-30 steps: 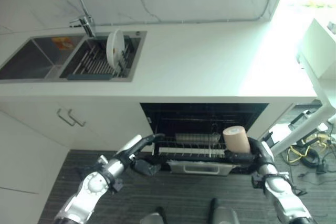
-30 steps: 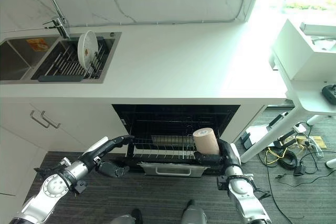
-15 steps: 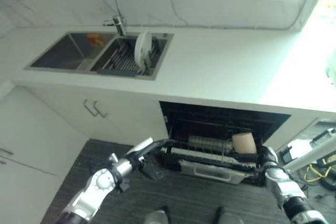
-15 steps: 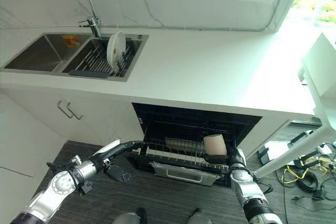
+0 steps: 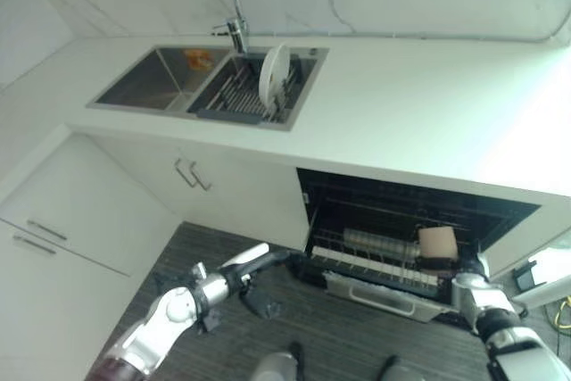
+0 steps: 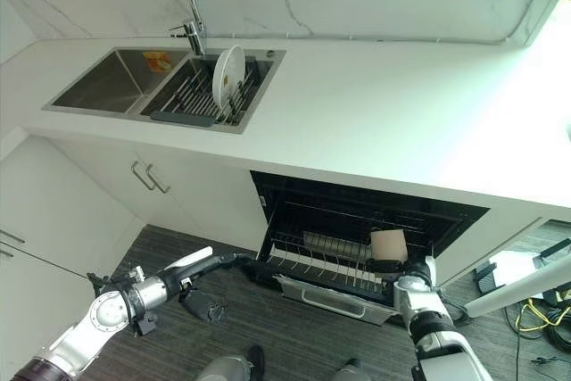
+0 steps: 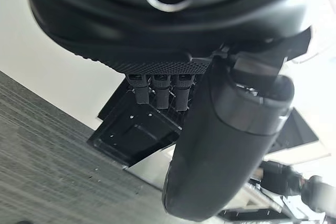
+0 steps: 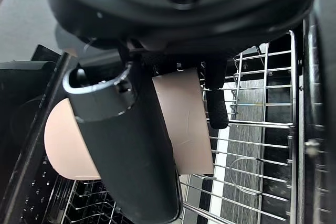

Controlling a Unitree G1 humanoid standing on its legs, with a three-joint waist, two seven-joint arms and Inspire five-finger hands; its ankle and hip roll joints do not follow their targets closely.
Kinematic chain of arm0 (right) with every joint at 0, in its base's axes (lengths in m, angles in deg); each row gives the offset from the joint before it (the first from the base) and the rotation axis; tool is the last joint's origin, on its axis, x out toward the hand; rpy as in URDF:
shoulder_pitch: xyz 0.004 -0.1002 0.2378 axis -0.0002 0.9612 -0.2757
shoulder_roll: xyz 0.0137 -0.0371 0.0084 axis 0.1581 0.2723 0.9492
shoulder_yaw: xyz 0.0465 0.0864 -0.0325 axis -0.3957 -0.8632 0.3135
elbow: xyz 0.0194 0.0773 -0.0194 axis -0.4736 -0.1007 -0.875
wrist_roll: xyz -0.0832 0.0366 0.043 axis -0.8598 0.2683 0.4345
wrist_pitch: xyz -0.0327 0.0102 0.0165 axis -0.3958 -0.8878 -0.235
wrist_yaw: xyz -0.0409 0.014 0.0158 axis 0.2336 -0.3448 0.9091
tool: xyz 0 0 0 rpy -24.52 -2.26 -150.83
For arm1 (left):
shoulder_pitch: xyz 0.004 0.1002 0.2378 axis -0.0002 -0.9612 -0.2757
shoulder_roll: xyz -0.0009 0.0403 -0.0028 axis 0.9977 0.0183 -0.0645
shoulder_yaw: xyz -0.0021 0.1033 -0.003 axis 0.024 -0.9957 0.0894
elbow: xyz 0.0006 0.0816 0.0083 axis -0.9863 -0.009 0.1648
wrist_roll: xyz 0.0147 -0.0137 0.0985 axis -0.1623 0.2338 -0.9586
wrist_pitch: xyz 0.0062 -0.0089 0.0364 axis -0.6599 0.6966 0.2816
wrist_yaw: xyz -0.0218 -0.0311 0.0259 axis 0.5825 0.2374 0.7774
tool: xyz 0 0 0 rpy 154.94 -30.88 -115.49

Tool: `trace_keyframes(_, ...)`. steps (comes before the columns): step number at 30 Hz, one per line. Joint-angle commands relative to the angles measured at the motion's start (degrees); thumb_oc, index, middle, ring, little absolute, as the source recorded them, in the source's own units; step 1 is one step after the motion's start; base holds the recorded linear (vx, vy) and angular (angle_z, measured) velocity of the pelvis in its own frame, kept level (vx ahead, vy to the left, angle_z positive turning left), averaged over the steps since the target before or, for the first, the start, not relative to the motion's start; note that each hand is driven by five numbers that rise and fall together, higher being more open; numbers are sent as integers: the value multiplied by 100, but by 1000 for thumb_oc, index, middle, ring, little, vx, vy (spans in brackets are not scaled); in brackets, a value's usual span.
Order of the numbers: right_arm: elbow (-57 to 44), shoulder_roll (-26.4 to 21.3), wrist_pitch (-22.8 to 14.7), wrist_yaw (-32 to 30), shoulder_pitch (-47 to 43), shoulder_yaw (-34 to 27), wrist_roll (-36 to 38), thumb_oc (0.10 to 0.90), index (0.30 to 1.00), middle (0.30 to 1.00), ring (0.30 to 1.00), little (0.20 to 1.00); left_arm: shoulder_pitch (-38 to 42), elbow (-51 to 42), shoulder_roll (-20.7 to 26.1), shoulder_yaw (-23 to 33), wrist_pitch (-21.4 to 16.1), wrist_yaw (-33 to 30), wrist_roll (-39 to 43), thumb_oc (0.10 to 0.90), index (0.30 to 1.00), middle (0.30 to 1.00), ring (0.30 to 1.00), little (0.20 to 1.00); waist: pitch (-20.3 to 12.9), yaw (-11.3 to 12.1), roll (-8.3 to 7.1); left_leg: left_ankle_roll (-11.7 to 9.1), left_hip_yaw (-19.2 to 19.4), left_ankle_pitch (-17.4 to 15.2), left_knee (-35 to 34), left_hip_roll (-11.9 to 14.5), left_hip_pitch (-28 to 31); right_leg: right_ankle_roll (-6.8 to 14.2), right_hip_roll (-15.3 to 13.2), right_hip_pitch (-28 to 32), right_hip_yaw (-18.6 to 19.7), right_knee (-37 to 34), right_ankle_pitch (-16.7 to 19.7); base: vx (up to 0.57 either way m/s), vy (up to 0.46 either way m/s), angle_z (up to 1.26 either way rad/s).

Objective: Place the dishes in the dishwasher.

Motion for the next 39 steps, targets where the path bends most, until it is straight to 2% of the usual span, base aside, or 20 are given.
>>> trace_keyframes(1, 234, -364, -354, -395, -871, -203, 59, 400, 300, 300, 300, 300, 545, -739, 358, 60, -391, -217, 478, 800, 900, 900, 900, 900, -47, 96, -103, 92, 136, -432, 407, 69, -270, 492, -193, 213, 288, -276, -34, -108, 15, 13)
trace_keyframes(4, 629, -473, -573, -574, -1222, -245, 63, 400, 300, 300, 300, 300, 757, -746, 440, -166, -538, -637, 342, 800, 900, 900, 900, 900, 110, 107, -40, 102, 131, -404, 407, 42, -393, 503, -195, 109, 323, -276, -6, -105, 21, 10)
trace_keyframes(5, 815, -447, -754, -805, -1409, -249, 68, 438, 356, 356, 356, 356, 959, -669, 421, -430, -593, -946, 97, 800, 900, 900, 900, 900, 200, 91, -18, 114, 122, -394, 407, 27, -464, 504, -179, 37, 370, -276, 12, -70, 12, 3)
trace_keyframes(7, 861, -397, -854, -1031, -1535, -215, 32, 800, 900, 900, 900, 900, 1115, -666, 359, -672, -544, -1174, -14, 800, 900, 900, 900, 900, 279, 59, -20, 127, 116, -382, 407, 30, -502, 508, -164, -17, 409, -276, 38, -22, 2, -1)
trace_keyframes(12, 914, -387, -996, -1420, -1918, -192, 87, 800, 900, 900, 900, 900, 1429, -700, 212, -1095, -501, -1608, -233, 800, 900, 900, 900, 900, 511, 32, 1, 139, 114, -341, 407, 26, -647, 498, -125, -188, 500, -276, 96, -78, -12, -8)
trace_keyframes(16, 943, -414, -1140, -2157, -2296, -107, -224, 800, 900, 900, 900, 900, 1687, -690, 179, -1378, -346, -1970, -325, 800, 900, 900, 900, 900, 704, -8, -1, 137, 93, -309, 407, 27, -789, 491, -52, -374, 612, -276, 139, -103, -9, -16)
trace_keyframes(21, 810, -343, -815, -2739, -2361, 70, -800, 800, 900, 900, 900, 900, 1717, -677, 96, -1543, -191, -2205, -420, 800, 900, 900, 900, 900, 760, -65, -21, 126, 135, -294, 407, 52, -818, 481, -24, -460, 703, -276, 160, -41, 10, -14)
trace_keyframes(22, 706, -306, -581, -2916, -2367, 174, -1263, 800, 900, 900, 900, 900, 1721, -638, 37, -1609, -184, -2286, -455, 800, 900, 900, 900, 900, 762, -85, -16, 126, 155, -292, 407, 56, -819, 477, -23, -475, 719, -276, 165, -41, 25, -16)
trace_keyframes(23, 657, -278, -310, -2872, -2372, 238, -1195, 800, 900, 900, 900, 900, 1714, -639, -13, -1658, -174, -2349, -486, 800, 900, 900, 900, 900, 773, -98, -3, 124, 169, -293, 407, 53, -828, 477, -32, -484, 721, -276, 165, -38, 29, -7)
trace_keyframes(25, 502, -258, -827, -3490, -2293, 368, -1735, 800, 900, 900, 900, 900, 1645, -673, -117, -1682, -119, -2394, -571, 800, 900, 900, 900, 900, 787, -107, 21, 127, 187, -283, 407, 63, -814, 466, -39, -476, 711, -276, 173, -16, 14, 0)
trace_keyframes(27, 234, -183, -473, -3268, -2295, 500, -1963, 800, 900, 900, 900, 900, 1632, -617, -103, -1709, -183, -2447, -569, 800, 900, 900, 900, 900, 782, -128, 27, 123, 194, -312, 407, 53, -831, 485, -50, -496, 706, -276, 157, -55, 26, -1)
trace_keyframes(28, 306, -97, 351, -2693, -2276, 547, -887, 800, 900, 900, 900, 900, 1666, -547, -105, -1738, -230, -2464, -553, 800, 900, 900, 900, 900, 793, -135, 22, 115, 212, -340, 407, 39, -854, 497, -79, -517, 713, -276, 139, -79, 23, -1)
trace_keyframes(29, 393, -65, -59, -3240, -2129, 574, -597, 800, 900, 900, 900, 900, 1668, -528, -152, -1810, -174, -2537, -624, 800, 900, 900, 900, 900, 816, -150, 11, 110, 228, -326, 407, 60, -873, 491, -85, -545, 732, -276, 150, -82, 7, 0)
trace_keyframes(30, 478, -64, -118, -2832, -1954, 630, -1362, 800, 900, 900, 900, 900, 1516, -616, -175, -1718, -142, -2489, -690, 800, 900, 900, 900, 900, 818, -167, -10, 115, 257, -341, 407, 86, -842, 502, -100, -526, 671, -276, 161, -49, -4, 0)
trace_keyframes(31, 501, -42, 245, -2586, -1984, 667, -1301, 800, 900, 900, 900, 900, 1520, -581, -160, -1705, -189, -2482, -650, 800, 900, 900, 900, 900, 816, -166, -16, 110, 276, -349, 407, 88, -841, 509, -114, -525, 654, -276, 154, -46, -1, 0)
trace_keyframes(32, 626, -40, 854, -1900, -1998, 652, -1047, 800, 900, 900, 900, 900, 1546, -542, -129, -1699, -237, -2454, -589, 800, 900, 900, 900, 900, 829, -168, -19, 107, 303, -356, 407, 91, -817, 511, -133, -503, 640, -276, 152, -43, 9, -1)
trace_keyframes(33, 897, -41, 1109, -1474, -1984, 662, -920, 800, 900, 900, 900, 900, 1579, -513, -113, -1693, -274, -2384, -569, 800, 900, 900, 900, 900, 821, -149, -25, 113, 312, -337, 407, 95, -823, 505, -146, -516, 628, -276, 183, -32, -1, -2)
trace_keyframes(35, 1072, -63, 616, -1938, -1929, 764, -1234, 800, 900, 900, 900, 900, 1581, -474, -136, -1743, -298, -2332, -588, 800, 900, 900, 900, 900, 821, -129, -51, 115, 328, -362, 407, 131, -748, 524, -153, -453, 583, -276, 173, 8, -18, 2)
trace_keyframes(37, 1019, -91, 682, -1914, -2009, 800, -1349, 800, 900, 900, 900, 900, 1593, -468, -107, -1787, -311, -2351, -572, 800, 900, 900, 900, 900, 820, -146, -78, 113, 360, -319, 407, 151, -768, 516, -155, -480, 556, -276, 220, -29, -23, 4)
trace_keyframes(39, 1247, -72, 709, -1887, -2142, 675, -865, 800, 900, 900, 900, 900, 1674, -400, -158, -1865, -341, -2337, -574, 800, 900, 900, 900, 900, 828, -129, -82, 111, 381, -326, 407, 160, -752, 522, -159, -471, 536, -276, 224, -21, -3, 0)
